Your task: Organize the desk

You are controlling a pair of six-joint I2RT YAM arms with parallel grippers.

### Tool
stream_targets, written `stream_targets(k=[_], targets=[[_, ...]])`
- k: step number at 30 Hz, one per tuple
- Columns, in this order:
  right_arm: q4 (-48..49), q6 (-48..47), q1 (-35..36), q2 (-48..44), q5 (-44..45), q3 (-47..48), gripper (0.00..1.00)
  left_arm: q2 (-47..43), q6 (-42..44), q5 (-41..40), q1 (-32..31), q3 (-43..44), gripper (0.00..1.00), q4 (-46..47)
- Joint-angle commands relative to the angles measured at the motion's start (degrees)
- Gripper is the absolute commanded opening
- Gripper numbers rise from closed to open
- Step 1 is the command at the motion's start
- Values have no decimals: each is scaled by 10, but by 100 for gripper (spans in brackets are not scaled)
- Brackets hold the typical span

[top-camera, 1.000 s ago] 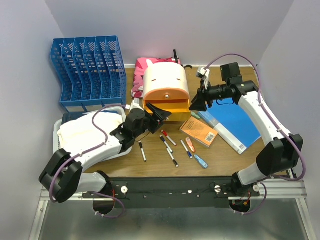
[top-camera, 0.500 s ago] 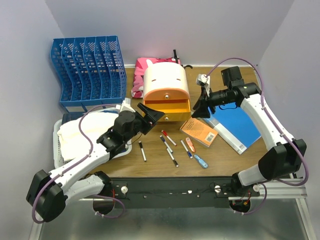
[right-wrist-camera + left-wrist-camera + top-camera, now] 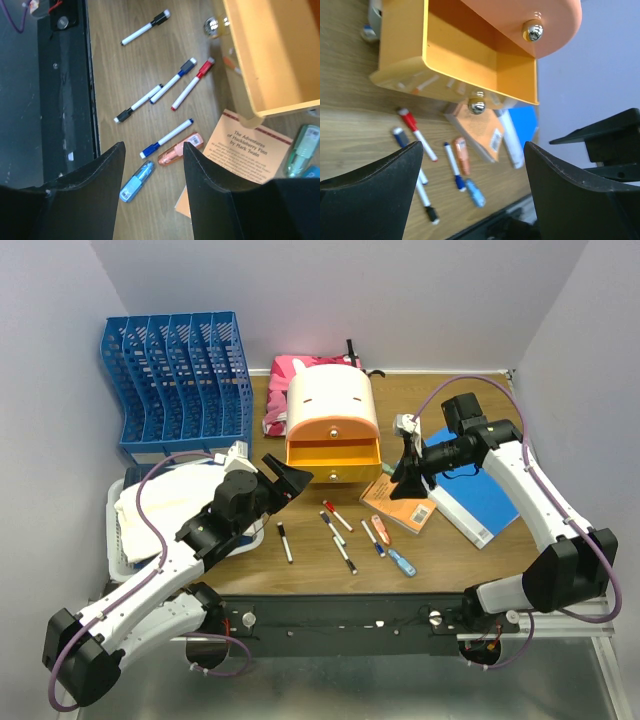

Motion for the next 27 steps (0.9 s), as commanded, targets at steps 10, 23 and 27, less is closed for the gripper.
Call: stream_targets(k=[10, 23, 27], targets=[[142, 31, 159, -65, 132, -176, 58, -80, 293, -108, 5, 80, 91, -180], [365, 195, 286, -44, 348, -316, 56, -181, 293, -137, 5, 45, 91, -250], [401, 216, 291, -38, 393, -341, 56, -193, 287, -141, 5, 38, 91, -260]])
